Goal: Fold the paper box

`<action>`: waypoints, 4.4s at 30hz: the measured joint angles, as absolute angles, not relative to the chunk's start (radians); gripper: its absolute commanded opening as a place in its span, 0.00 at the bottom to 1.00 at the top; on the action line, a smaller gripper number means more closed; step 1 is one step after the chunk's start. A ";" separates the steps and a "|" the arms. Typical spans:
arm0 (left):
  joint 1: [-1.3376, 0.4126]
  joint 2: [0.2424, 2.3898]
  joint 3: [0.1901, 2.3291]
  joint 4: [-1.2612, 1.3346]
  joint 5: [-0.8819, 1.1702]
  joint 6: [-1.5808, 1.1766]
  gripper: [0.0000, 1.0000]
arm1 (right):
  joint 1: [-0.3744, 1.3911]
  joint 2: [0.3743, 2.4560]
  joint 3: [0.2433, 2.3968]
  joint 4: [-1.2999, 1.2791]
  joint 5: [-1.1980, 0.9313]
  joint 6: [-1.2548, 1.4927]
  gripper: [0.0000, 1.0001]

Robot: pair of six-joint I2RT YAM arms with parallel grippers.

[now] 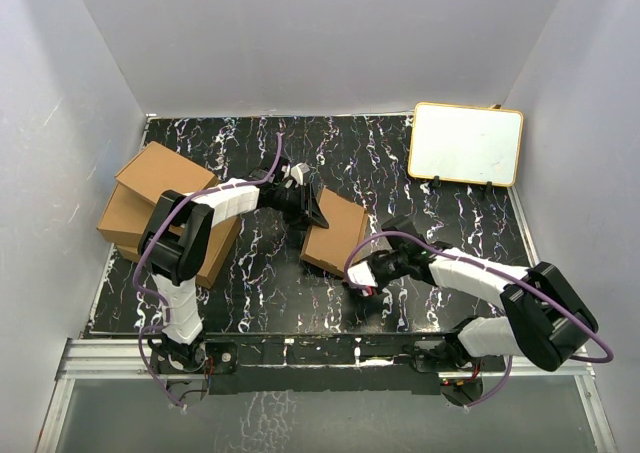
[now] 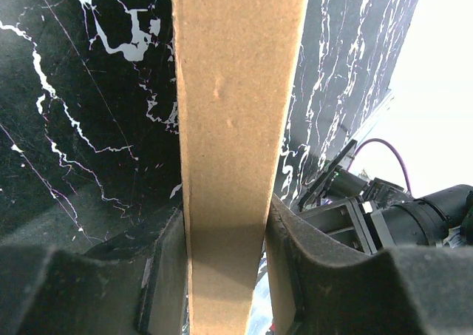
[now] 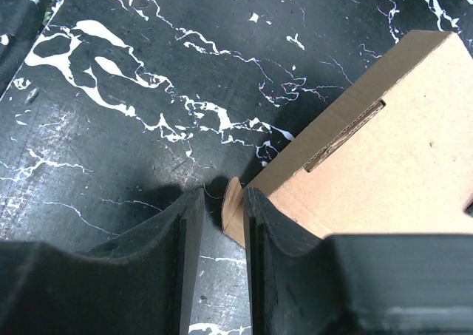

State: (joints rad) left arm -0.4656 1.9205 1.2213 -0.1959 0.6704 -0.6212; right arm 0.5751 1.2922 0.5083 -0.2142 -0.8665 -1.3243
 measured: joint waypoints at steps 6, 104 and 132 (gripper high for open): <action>-0.464 1.921 1.221 -0.195 0.672 -0.621 0.00 | 0.586 1.301 0.506 -0.199 -0.840 -1.320 0.30; -0.374 1.924 1.085 -0.030 0.820 -0.627 0.00 | 0.628 1.337 0.526 -0.132 -0.703 -1.127 0.29; -0.368 1.926 1.077 -0.019 0.829 -0.629 0.00 | 0.693 1.361 0.526 -0.097 -0.629 -1.092 0.17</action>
State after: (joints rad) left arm -0.3683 1.9259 1.0771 -0.0185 0.8288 -0.6292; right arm 0.6933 1.3613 0.5262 -0.0975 -0.6292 -1.0924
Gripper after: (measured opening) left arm 0.360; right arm 0.185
